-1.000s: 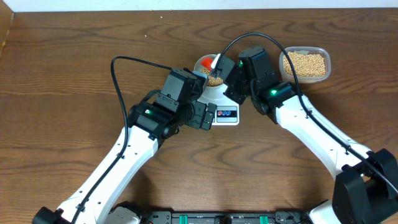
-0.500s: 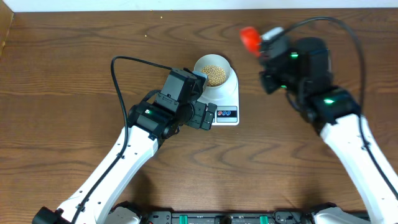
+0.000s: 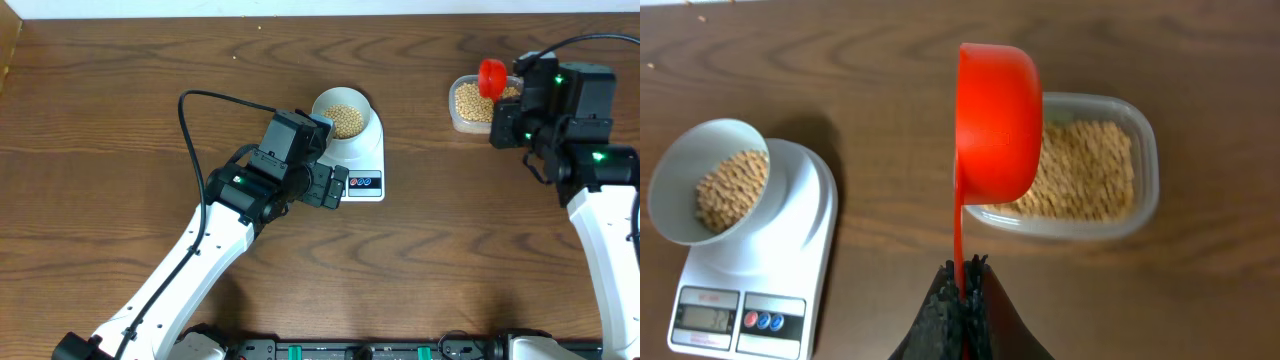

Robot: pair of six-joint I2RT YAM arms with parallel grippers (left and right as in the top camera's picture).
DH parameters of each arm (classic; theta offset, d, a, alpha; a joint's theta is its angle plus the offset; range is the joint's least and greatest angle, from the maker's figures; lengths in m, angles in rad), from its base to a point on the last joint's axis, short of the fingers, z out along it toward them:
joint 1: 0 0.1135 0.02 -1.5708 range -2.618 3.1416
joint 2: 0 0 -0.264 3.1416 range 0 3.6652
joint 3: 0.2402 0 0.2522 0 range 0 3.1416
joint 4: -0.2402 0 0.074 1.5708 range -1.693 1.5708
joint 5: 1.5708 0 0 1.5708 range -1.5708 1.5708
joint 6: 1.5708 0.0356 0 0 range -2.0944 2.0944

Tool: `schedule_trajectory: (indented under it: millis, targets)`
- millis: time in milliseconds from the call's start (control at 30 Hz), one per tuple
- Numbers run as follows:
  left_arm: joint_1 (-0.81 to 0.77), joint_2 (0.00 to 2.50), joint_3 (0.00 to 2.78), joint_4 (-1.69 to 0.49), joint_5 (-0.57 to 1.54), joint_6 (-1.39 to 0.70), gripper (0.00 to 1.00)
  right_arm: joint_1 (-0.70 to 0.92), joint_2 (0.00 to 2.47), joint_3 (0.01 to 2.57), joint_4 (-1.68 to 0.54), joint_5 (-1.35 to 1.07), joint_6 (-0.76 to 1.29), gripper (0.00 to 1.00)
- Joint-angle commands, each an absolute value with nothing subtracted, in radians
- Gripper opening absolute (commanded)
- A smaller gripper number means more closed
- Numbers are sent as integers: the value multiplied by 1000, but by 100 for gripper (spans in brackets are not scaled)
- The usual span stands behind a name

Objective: Scoop item into bowl and weigh 50g on scale
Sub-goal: 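Carry the red scoop right back to the chickpea tub, then dip the red scoop into the chickpeas with the right gripper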

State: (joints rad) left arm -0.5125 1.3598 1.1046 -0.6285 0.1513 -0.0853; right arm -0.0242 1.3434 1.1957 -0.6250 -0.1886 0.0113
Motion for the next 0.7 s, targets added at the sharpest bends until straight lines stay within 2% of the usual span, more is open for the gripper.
schedule_trajectory:
  millis: [0, 300, 667]
  targets:
    - [-514, 1365, 1097, -632, 146, -88, 98, -58, 1331, 1198, -667, -216, 12, 1]
    - [-514, 1365, 1097, -632, 146, -88, 98, -87, 1332, 1196, -765, -216, -30, 1]
    - [-514, 1365, 1097, -632, 146, -88, 98, -101, 1357, 1196, -662, -214, -62, 1]
